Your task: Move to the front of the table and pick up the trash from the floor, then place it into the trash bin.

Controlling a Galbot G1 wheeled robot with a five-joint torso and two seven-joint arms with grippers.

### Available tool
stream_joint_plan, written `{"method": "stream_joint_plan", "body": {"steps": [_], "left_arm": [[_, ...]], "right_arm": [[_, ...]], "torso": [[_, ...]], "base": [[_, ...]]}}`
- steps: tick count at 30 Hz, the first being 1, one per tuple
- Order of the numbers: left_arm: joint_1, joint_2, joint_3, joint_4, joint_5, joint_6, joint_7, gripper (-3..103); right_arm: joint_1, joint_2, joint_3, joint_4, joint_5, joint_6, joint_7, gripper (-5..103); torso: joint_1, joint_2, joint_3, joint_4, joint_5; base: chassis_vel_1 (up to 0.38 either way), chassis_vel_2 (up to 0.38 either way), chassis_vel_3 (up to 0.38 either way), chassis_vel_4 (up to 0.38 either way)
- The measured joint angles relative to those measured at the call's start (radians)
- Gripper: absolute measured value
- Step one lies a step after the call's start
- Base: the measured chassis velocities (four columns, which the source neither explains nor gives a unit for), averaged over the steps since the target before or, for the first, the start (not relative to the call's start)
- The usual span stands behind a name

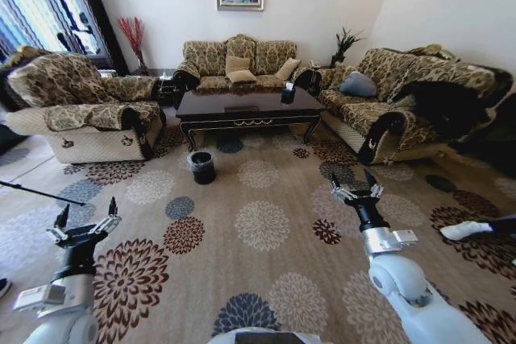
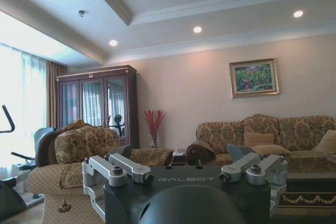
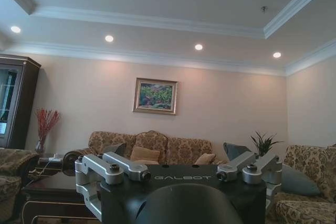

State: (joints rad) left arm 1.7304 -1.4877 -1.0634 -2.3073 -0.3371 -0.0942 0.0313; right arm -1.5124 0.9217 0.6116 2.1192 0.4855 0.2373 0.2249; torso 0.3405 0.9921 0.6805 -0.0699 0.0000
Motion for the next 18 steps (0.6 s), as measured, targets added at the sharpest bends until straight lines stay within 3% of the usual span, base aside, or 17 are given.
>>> {"method": "stream_joint_plan", "body": {"steps": [18], "left_arm": [[0.0,0.0,0.0,0.0,0.0,0.0,0.0,100]], "right_arm": [[0.0,0.0,0.0,0.0,0.0,0.0,0.0,100]], "torso": [[0.04,0.09,0.05,0.0,0.0]], "base": [[0.0,0.0,0.0,0.0]]}}
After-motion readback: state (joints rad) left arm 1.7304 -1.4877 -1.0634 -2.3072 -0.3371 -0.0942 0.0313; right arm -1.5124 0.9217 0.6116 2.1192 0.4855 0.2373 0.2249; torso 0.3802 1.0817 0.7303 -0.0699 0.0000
